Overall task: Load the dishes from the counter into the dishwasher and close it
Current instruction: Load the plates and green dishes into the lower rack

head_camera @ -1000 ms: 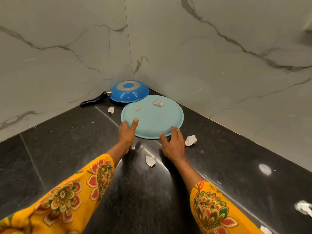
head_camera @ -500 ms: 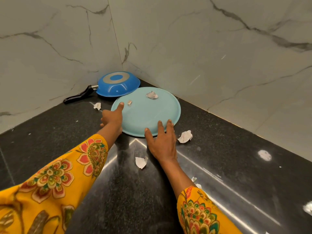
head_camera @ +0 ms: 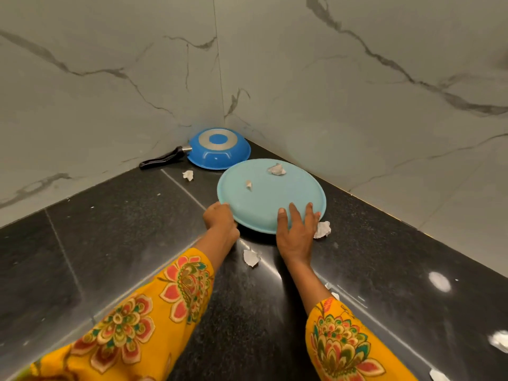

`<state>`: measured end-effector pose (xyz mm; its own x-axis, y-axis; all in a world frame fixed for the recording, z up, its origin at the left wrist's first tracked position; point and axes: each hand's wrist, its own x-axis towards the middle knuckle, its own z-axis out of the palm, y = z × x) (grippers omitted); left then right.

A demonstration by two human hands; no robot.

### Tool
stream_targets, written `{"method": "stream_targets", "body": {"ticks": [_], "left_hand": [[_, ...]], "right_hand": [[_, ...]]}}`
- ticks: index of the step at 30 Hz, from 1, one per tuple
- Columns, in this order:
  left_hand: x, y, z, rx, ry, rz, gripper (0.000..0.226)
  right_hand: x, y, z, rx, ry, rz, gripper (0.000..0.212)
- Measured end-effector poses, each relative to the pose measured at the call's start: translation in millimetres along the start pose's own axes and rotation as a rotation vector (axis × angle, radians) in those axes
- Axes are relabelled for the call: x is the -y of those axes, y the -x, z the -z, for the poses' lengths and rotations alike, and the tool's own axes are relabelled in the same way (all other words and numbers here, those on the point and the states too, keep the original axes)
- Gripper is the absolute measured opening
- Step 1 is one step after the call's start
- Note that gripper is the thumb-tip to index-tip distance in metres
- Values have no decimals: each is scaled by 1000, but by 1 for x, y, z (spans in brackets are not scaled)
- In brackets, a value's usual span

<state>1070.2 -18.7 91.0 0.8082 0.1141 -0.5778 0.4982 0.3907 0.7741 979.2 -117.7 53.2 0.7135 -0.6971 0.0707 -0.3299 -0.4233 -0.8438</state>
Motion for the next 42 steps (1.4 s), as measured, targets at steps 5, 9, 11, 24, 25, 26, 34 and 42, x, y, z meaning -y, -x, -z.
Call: {"method": "stream_targets", "body": {"ticks": [5, 9, 11, 24, 25, 26, 34, 42], "left_hand": [[4, 31, 25, 67, 43, 45, 25], [4, 50, 53, 154, 80, 48, 26], [3, 64, 67, 174, 107, 48, 21], [-30, 204, 158, 447, 217, 14, 7], [-29, 217, 168, 475, 219, 22, 7], [-27, 227, 177, 510, 232, 32, 7], [4, 310, 238, 747, 267, 117, 32], [62, 380, 270, 777, -116, 137, 66]], "right_hand": [[-4, 24, 17, 70, 64, 44, 51], [-5, 50, 35, 138, 145, 84, 55], [1, 66, 44, 175, 224, 96, 67], [52, 199, 129, -35, 381, 487, 45], [55, 212, 139, -76, 370, 505, 43], [59, 225, 147, -110, 359, 514, 41], [67, 345, 225, -310, 351, 587, 37], [60, 455, 315, -470, 350, 520, 33]]}}
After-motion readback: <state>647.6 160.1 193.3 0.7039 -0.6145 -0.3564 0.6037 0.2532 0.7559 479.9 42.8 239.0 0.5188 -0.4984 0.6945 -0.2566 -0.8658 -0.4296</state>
